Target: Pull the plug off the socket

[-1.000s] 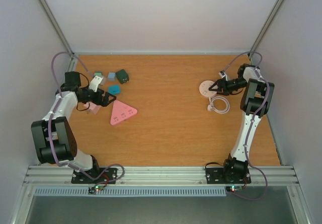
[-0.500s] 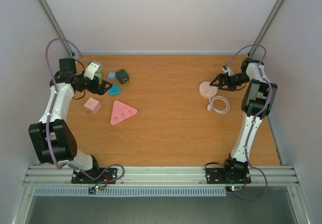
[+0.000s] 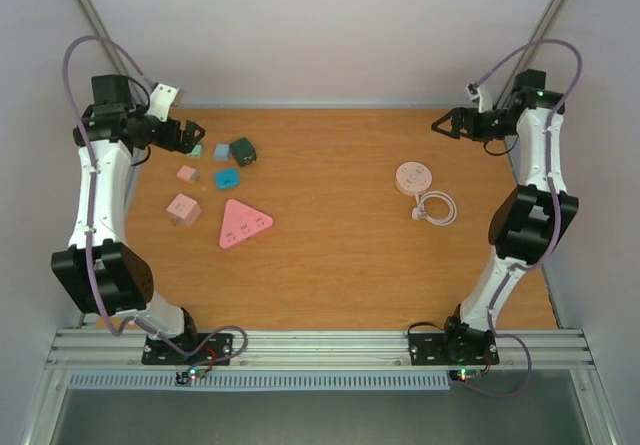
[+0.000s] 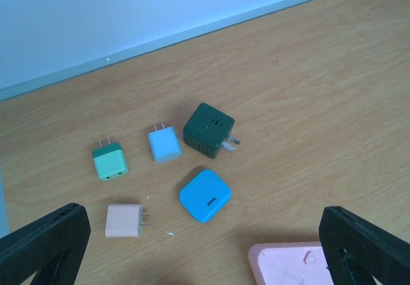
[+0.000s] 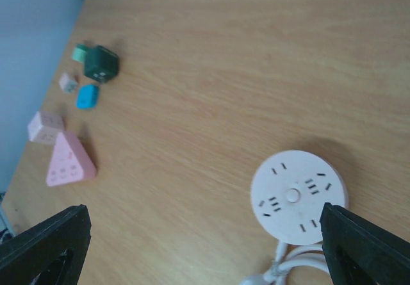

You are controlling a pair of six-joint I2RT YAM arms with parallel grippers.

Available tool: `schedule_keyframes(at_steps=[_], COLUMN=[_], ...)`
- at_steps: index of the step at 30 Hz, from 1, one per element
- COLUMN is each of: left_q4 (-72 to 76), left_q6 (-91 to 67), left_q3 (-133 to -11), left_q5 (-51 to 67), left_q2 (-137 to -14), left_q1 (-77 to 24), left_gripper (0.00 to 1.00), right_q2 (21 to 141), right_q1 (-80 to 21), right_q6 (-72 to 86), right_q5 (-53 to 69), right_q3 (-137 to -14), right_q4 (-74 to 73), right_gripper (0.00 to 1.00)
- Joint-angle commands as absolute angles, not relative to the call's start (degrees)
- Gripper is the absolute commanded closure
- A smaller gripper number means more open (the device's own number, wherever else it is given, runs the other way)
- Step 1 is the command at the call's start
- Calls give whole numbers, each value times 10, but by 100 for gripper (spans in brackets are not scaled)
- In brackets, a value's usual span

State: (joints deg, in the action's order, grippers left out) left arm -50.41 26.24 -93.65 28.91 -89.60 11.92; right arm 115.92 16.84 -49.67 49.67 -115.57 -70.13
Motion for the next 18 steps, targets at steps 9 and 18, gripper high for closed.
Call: schedule_keyframes(at_steps=[9, 18], left_q4=[-528, -491], left_q6=[161, 150], left_q3=[-841, -701], left_q5=[228, 202], left_q2=[-787, -678], left_q1=[129, 129], left_gripper=[0, 0], right_q2=[915, 765], right_q1=[172, 172], right_q6=[-385, -363], right_q5=[564, 570], right_q3=[-994, -806], right_q4=[-643, -590], right_gripper=[1, 1])
